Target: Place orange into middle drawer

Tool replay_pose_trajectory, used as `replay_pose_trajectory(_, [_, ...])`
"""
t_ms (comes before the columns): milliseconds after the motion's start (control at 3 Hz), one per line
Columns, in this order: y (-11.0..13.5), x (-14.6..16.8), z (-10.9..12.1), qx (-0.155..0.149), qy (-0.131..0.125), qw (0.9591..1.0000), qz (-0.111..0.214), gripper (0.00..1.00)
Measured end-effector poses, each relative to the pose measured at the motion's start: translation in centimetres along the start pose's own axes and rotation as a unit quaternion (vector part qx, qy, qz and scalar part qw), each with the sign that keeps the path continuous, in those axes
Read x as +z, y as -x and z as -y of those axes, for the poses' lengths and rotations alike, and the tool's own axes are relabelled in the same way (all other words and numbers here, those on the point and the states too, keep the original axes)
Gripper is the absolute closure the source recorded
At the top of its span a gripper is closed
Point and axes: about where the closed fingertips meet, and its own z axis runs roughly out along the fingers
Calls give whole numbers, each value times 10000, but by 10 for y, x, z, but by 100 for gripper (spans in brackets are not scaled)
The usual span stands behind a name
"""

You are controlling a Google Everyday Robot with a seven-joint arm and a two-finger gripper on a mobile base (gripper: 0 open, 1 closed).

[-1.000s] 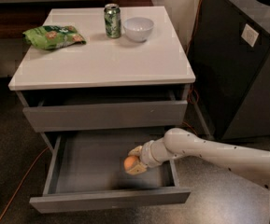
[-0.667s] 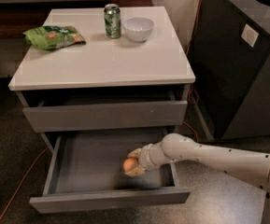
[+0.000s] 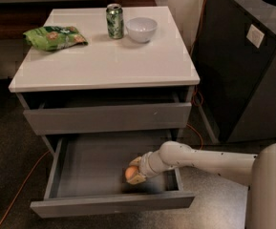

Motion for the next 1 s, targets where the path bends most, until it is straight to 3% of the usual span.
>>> replay_pose_trajectory(667, [-7, 10, 0, 10, 70, 10000, -45, 1])
replay_pose_trajectory(1000, [-7, 10, 0, 10, 76, 10000, -44, 0])
